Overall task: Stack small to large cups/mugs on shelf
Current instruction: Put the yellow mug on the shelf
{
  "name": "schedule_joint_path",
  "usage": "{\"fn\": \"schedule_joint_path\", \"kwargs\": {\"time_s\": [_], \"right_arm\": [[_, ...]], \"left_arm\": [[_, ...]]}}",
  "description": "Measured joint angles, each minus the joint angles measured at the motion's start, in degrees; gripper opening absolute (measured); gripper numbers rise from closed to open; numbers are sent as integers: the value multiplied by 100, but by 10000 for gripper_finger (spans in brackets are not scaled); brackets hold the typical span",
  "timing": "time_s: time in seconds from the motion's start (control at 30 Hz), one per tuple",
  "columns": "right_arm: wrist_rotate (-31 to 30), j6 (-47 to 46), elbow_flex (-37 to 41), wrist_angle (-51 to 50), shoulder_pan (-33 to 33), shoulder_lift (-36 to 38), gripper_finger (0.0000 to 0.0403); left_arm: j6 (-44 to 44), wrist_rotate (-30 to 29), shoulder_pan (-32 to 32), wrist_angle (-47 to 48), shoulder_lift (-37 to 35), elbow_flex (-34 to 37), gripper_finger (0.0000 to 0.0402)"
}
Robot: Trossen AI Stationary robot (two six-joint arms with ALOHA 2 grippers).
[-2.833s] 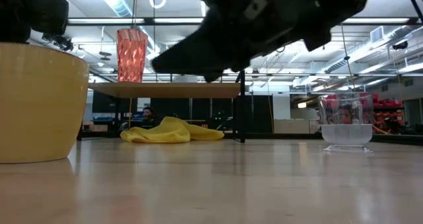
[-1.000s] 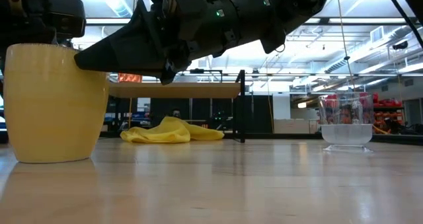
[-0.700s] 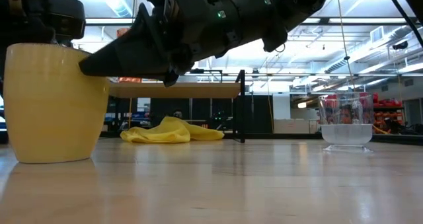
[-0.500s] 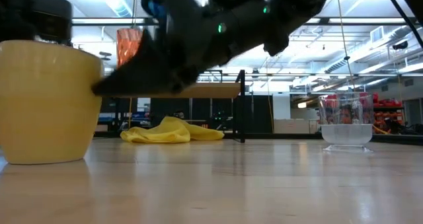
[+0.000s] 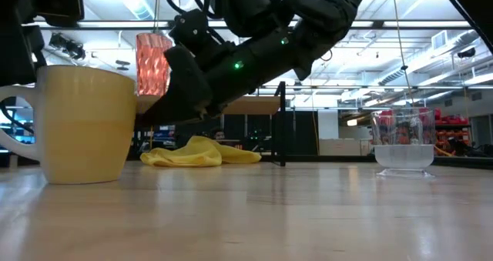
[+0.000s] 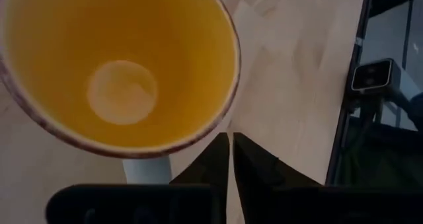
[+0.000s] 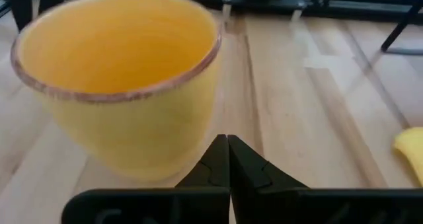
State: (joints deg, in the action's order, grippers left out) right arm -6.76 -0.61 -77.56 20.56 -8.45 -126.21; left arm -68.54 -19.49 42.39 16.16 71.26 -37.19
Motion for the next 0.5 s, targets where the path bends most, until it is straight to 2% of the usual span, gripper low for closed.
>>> {"fn": "schedule_joint_path", "kwargs": {"time_s": [0.2,0.37,0.5], "right_arm": [[4,-61,0,-227,-135,9,0],[-518,27,12,-763,-379,265,0],[-512,19,17,-792,-710,398,0]], "left_arm": [[65,310,0,15,0,0,16],[136,458,30,27,-36,2,11],[87,462,127,70,-194,4,21]]}}
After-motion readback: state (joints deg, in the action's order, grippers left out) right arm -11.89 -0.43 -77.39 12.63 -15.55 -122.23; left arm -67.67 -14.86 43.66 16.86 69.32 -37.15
